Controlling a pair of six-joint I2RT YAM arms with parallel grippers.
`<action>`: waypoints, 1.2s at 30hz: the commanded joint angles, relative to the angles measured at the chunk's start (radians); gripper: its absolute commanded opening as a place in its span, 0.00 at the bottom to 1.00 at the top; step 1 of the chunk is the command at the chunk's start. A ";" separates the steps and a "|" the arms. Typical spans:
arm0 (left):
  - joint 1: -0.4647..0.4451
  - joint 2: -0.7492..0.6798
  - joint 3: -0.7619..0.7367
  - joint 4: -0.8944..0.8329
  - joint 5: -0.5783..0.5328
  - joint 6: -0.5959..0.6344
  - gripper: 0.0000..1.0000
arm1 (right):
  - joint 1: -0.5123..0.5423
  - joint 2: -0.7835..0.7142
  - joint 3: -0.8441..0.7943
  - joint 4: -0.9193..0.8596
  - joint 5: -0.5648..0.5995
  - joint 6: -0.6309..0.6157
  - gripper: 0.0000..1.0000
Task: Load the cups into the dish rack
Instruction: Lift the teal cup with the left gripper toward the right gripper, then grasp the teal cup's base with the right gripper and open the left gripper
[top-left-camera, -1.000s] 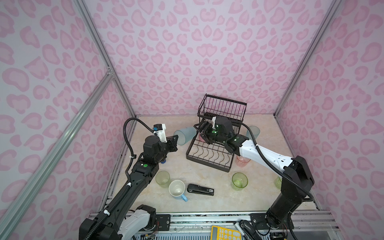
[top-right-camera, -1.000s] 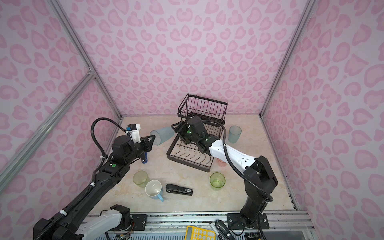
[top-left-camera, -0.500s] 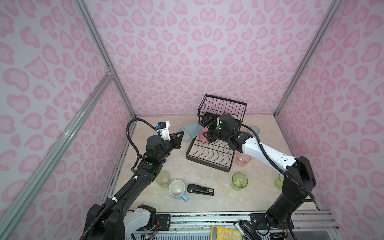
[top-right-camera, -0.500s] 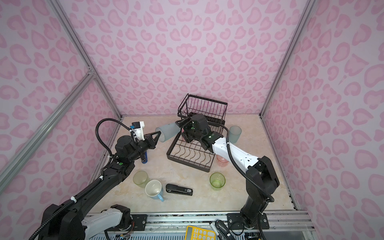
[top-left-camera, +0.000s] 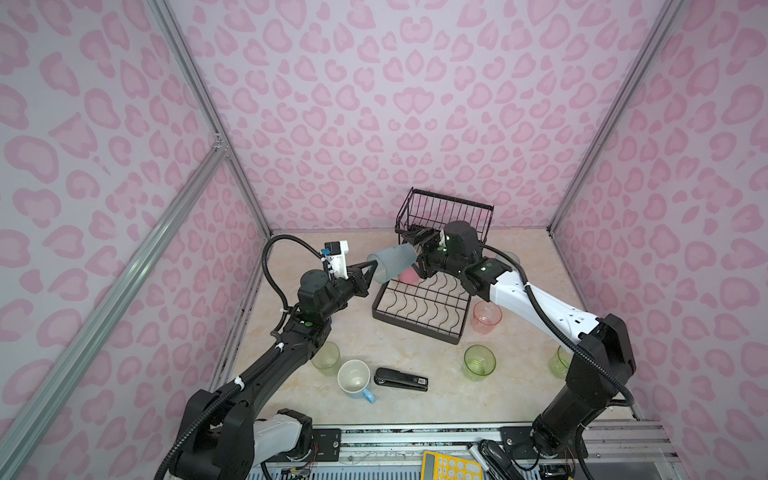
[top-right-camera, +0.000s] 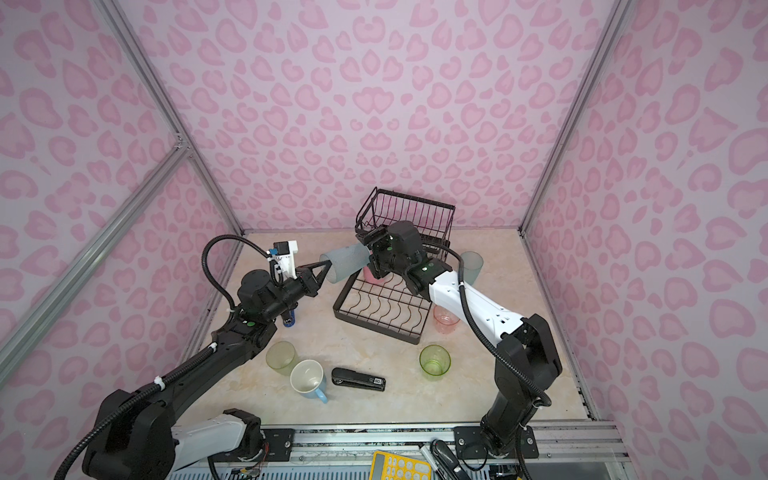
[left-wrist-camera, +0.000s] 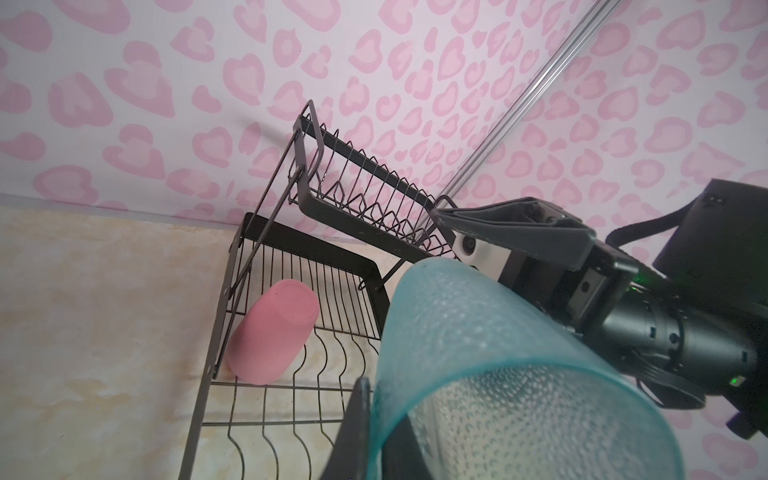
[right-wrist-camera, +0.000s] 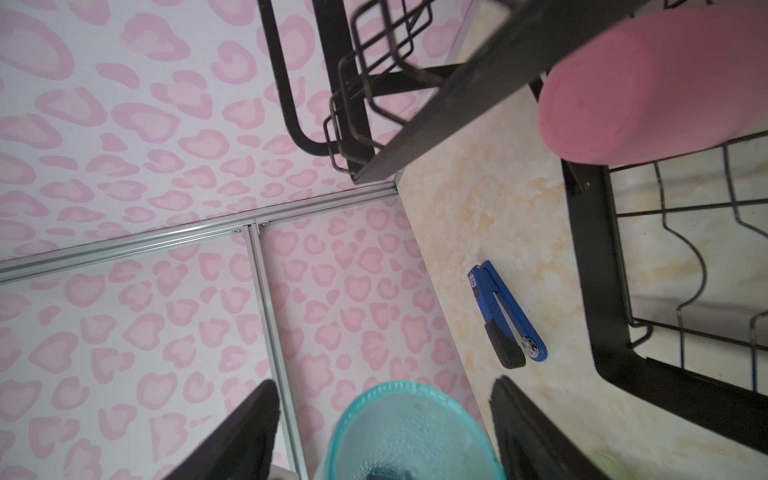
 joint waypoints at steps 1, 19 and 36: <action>-0.006 0.016 0.021 0.091 0.013 0.002 0.08 | 0.005 0.011 0.005 -0.010 0.009 0.006 0.79; -0.027 0.111 0.069 0.125 0.022 -0.007 0.12 | 0.008 -0.002 -0.013 0.002 0.031 0.002 0.67; -0.027 0.051 0.099 -0.066 -0.025 0.012 0.54 | 0.018 -0.058 -0.057 0.046 0.217 -0.223 0.62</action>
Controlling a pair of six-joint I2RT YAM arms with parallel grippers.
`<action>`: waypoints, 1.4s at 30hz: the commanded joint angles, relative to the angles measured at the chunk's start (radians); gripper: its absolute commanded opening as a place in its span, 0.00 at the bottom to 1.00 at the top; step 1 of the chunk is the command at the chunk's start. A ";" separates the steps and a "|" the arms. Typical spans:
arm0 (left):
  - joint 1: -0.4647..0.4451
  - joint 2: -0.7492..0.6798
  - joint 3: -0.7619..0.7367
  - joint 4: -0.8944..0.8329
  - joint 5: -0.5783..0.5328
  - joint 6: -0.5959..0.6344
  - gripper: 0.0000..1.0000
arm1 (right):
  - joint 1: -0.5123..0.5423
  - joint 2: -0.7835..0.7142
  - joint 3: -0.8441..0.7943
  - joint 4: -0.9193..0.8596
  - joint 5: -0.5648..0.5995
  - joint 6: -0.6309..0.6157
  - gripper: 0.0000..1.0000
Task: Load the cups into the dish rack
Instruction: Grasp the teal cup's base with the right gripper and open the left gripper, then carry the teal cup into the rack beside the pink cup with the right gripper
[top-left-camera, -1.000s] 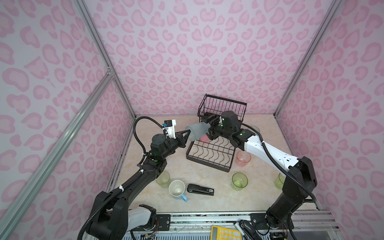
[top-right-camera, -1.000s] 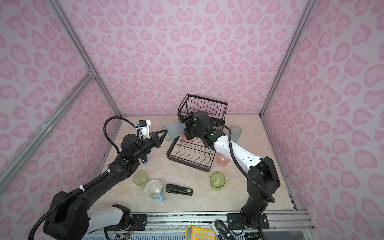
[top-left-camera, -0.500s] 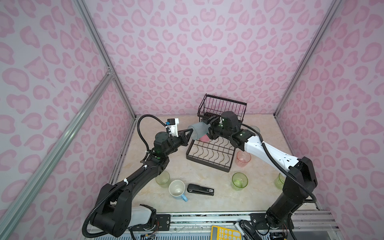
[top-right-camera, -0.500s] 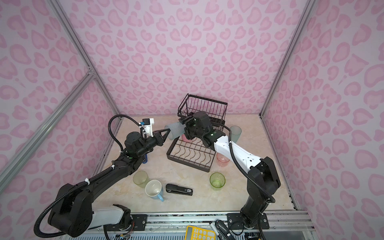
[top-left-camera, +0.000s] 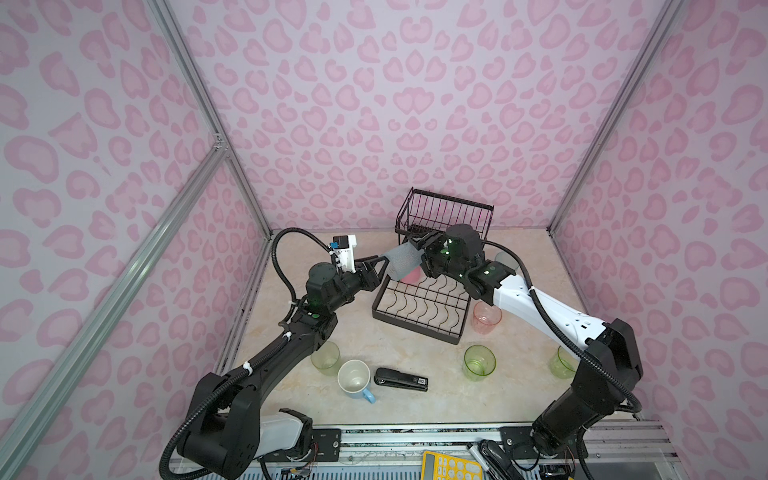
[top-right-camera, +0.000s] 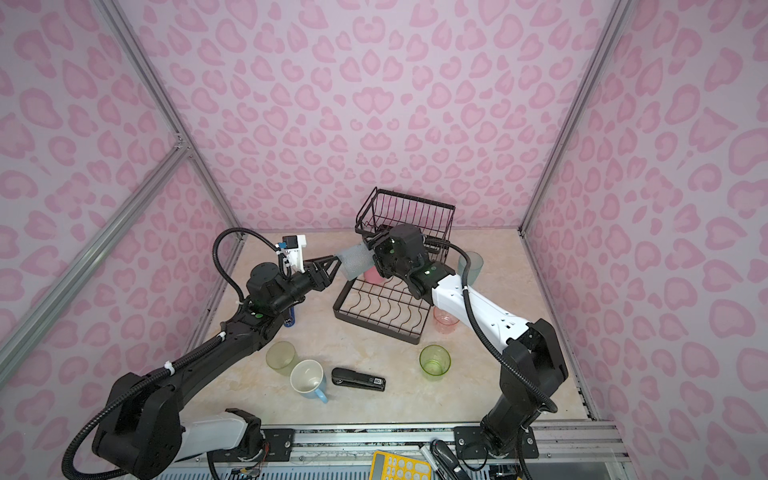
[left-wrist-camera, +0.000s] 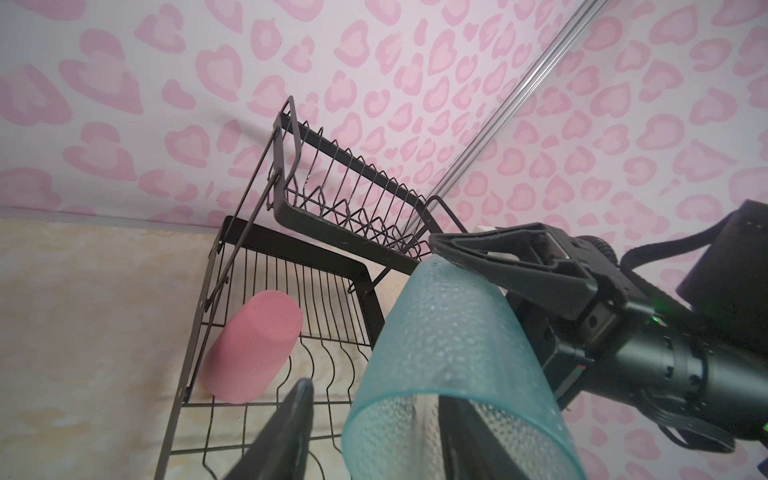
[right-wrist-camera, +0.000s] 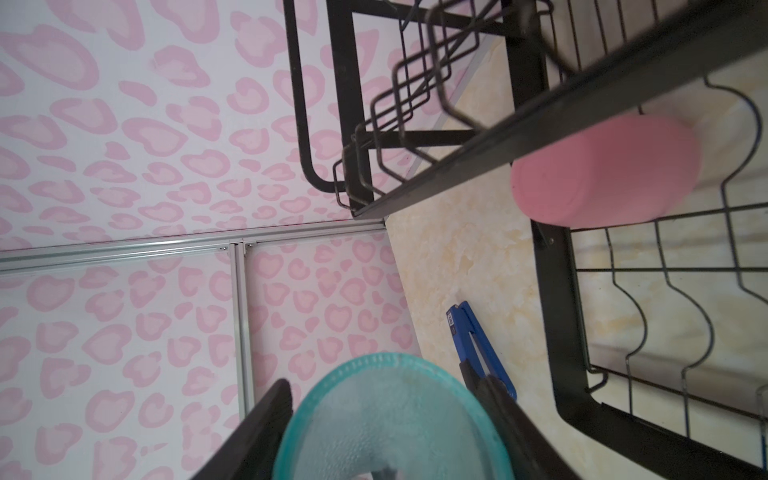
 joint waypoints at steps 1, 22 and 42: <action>0.001 -0.026 0.037 -0.096 -0.017 0.013 0.56 | 0.006 -0.013 -0.017 0.055 0.083 -0.107 0.62; 0.029 -0.027 0.338 -0.958 -0.263 0.071 0.88 | 0.134 -0.135 -0.228 0.306 0.480 -0.705 0.62; 0.123 -0.007 0.397 -1.095 -0.165 0.098 0.90 | 0.211 0.032 -0.513 0.849 0.713 -1.350 0.60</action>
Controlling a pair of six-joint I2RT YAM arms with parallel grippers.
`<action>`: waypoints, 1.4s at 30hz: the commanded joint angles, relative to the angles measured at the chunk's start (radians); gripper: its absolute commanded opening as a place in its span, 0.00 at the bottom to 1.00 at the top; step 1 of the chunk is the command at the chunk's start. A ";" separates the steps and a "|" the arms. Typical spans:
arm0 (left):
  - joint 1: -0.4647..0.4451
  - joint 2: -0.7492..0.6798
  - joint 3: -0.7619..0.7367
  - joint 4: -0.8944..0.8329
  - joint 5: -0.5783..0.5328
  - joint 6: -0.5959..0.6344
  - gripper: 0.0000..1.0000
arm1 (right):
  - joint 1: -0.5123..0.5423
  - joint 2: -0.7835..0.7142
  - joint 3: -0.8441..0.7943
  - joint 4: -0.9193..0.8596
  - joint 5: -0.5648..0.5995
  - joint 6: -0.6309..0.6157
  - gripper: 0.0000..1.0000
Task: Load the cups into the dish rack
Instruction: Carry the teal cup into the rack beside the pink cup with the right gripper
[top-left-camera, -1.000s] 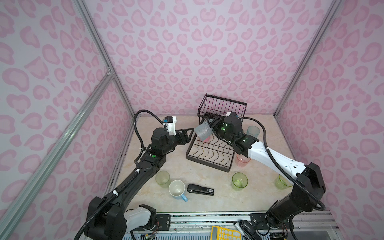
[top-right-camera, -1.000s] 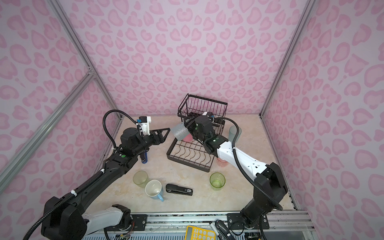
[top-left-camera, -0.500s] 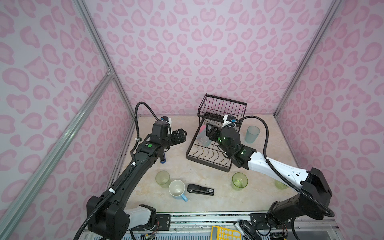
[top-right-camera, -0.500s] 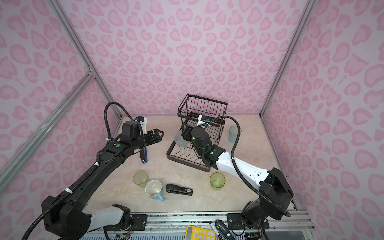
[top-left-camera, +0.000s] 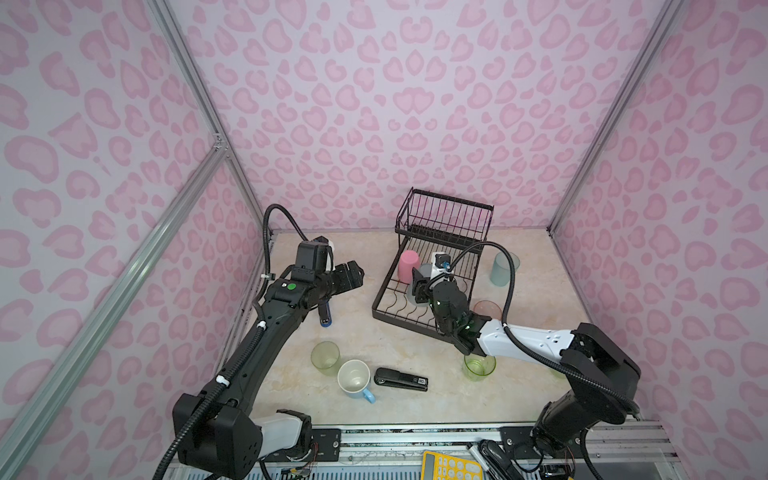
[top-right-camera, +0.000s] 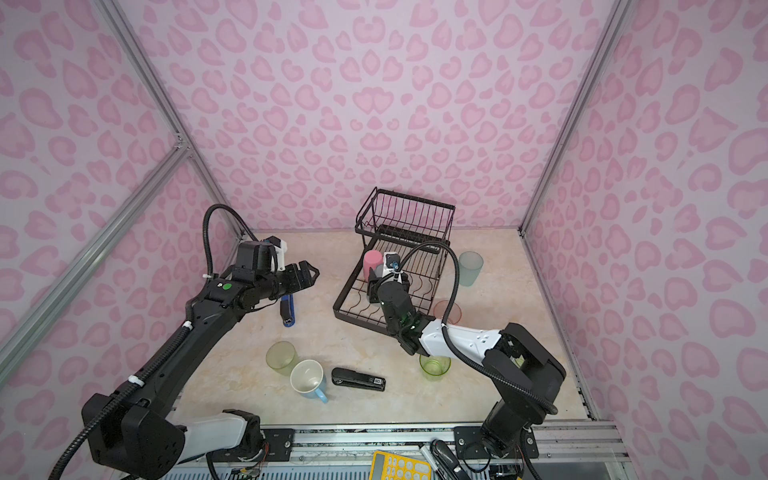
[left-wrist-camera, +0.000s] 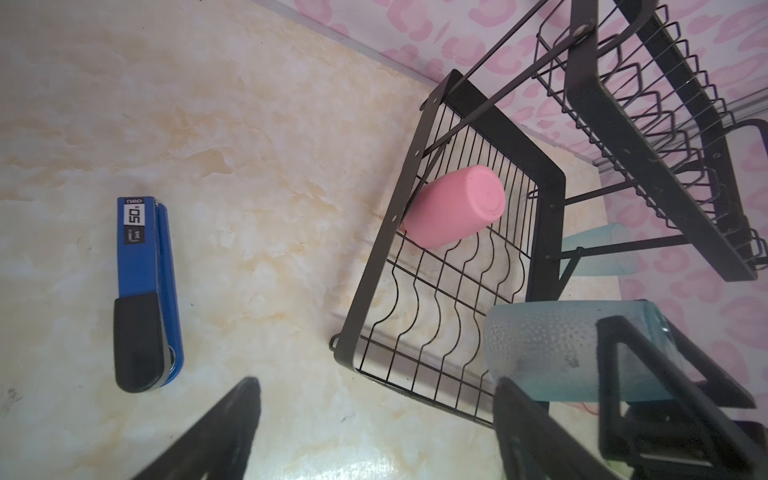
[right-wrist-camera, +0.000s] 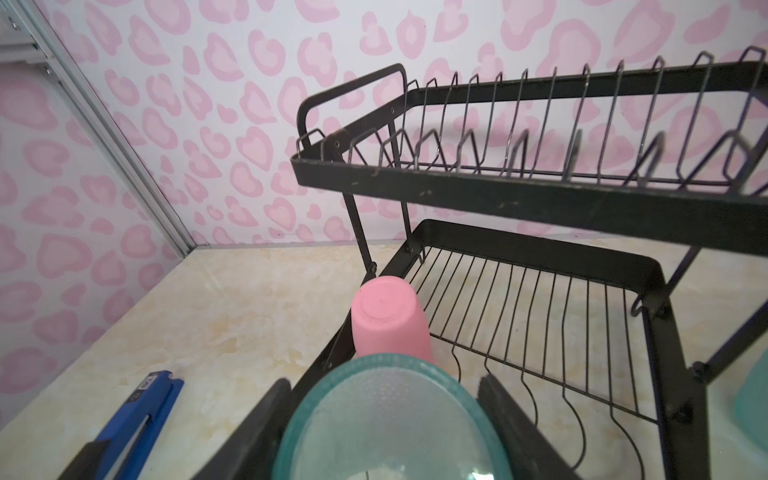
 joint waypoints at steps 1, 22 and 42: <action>0.005 -0.008 0.011 -0.017 0.029 0.023 0.90 | 0.002 0.051 -0.022 0.196 0.072 -0.175 0.60; 0.010 -0.078 -0.040 -0.029 -0.059 0.105 0.90 | -0.085 0.285 -0.032 0.544 0.129 -0.295 0.57; 0.024 -0.059 -0.086 0.028 -0.051 0.112 0.91 | -0.157 0.432 0.072 0.561 0.126 -0.232 0.57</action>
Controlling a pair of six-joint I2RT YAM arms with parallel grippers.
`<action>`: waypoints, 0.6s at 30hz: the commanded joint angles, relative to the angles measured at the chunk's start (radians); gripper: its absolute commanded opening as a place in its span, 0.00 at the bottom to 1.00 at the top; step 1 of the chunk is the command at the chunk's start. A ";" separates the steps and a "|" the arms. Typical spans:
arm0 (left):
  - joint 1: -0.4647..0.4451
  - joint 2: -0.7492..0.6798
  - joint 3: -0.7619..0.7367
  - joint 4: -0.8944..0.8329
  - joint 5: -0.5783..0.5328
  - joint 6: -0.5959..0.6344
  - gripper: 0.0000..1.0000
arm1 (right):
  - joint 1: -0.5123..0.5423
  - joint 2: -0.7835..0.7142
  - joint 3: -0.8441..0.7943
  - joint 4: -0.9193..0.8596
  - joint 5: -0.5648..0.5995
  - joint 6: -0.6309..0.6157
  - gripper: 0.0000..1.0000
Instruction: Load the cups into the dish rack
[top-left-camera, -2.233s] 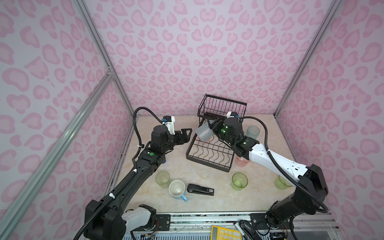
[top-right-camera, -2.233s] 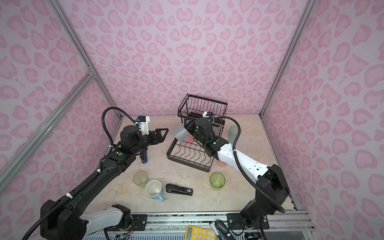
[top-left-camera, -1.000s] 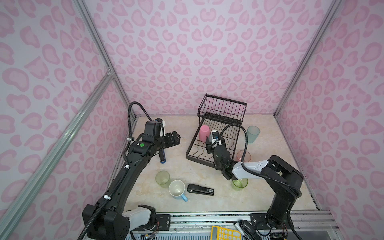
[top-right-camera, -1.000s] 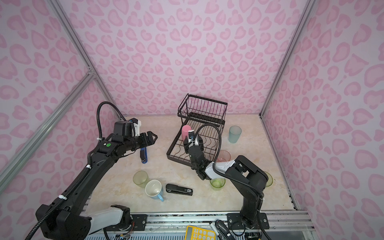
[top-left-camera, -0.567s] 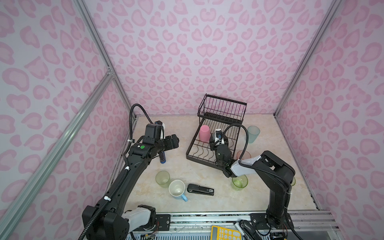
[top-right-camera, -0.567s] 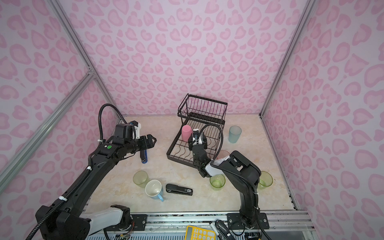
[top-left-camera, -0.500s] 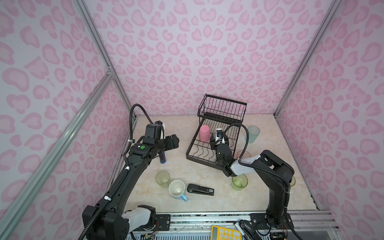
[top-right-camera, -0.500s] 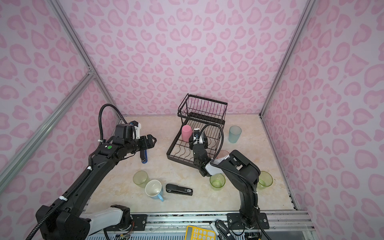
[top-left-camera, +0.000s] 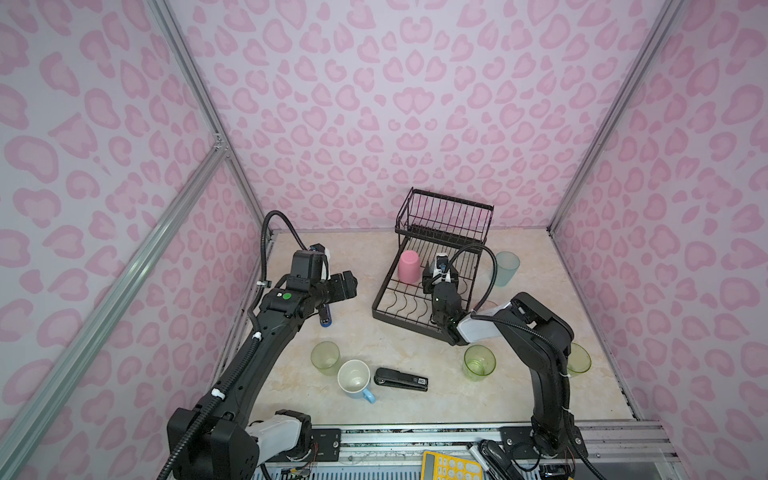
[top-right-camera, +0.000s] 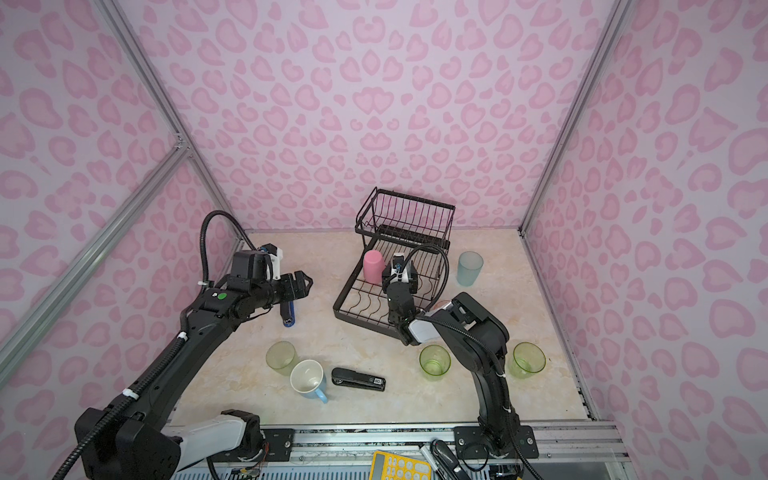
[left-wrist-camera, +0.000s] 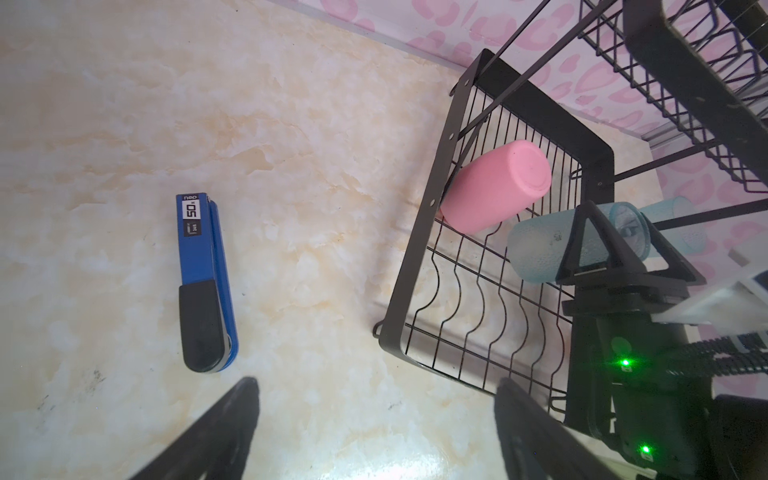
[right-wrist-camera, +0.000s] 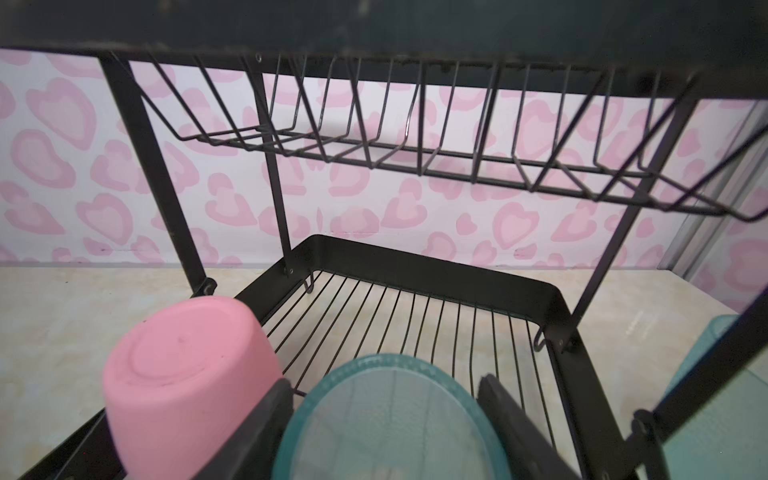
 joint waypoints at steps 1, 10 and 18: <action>0.003 0.005 -0.005 0.038 0.007 0.003 0.91 | -0.003 0.025 0.017 0.053 0.006 0.010 0.57; 0.012 0.024 -0.005 0.049 0.030 -0.004 0.90 | -0.028 0.056 0.047 0.065 0.004 0.012 0.58; 0.021 0.028 -0.004 0.052 0.038 -0.005 0.90 | -0.047 0.065 0.066 0.050 -0.004 0.028 0.60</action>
